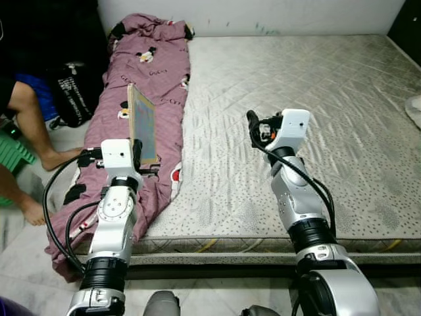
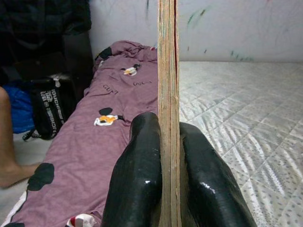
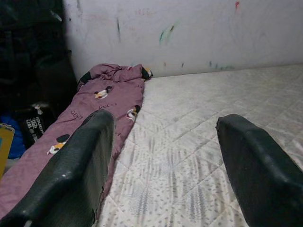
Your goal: Clean up the room
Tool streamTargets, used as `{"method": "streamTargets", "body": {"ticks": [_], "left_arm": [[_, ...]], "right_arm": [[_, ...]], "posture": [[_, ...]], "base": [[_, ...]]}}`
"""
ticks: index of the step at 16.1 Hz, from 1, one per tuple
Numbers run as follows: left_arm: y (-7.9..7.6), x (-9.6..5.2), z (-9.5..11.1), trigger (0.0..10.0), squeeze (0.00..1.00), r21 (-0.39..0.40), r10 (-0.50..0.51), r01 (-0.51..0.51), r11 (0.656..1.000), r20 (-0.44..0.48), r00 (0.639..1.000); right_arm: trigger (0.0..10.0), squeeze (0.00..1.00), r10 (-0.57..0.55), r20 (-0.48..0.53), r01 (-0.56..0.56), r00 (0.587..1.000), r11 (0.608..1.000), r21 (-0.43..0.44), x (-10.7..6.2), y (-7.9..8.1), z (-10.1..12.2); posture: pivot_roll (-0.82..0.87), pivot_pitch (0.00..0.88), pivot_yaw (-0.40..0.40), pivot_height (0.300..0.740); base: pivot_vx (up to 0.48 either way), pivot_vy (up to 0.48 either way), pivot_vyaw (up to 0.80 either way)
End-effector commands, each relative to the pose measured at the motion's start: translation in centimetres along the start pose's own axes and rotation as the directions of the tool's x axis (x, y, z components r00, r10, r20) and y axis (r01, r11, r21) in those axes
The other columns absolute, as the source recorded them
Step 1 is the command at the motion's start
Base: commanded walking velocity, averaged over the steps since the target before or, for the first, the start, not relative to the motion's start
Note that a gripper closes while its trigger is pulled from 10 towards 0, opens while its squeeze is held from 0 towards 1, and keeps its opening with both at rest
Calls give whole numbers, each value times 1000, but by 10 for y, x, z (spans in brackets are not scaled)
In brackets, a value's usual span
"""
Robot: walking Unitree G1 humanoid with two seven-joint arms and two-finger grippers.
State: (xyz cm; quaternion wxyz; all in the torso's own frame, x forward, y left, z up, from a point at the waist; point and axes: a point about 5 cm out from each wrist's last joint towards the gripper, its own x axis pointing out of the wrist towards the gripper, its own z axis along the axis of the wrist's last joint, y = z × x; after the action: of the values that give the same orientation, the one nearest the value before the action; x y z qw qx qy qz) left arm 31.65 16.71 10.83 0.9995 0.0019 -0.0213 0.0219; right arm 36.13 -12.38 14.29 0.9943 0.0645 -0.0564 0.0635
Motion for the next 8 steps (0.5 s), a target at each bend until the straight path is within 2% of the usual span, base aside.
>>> {"method": "streamTargets", "body": {"ticks": [1, 2, 8], "left_arm": [[0, 2, 10, 10000, 0, 3, -7, 7, 1000, 43, 999], [0, 2, 10, 10000, 0, 2, -6, 5, 1000, 41, 999], [0, 2, 9, 10000, 0, -6, -2, 2, 1000, 36, 999]], "right_arm": [[10000, 0, 18, -2, -19, 1000, 1000, -14, 0, 3, -1], [10000, 0, 17, -3, -17, 1000, 1000, -15, 0, 3, -1], [10000, 0, 8, -13, -9, 1000, 1000, -22, 0, 2, -3]], "posture": [[48, 0, 20, 740], [47, 0, 20, 740], [46, 0, 18, 740]], "base": [[0, -270, 513], [0, 0, 506], [0, 0, 0]]}}
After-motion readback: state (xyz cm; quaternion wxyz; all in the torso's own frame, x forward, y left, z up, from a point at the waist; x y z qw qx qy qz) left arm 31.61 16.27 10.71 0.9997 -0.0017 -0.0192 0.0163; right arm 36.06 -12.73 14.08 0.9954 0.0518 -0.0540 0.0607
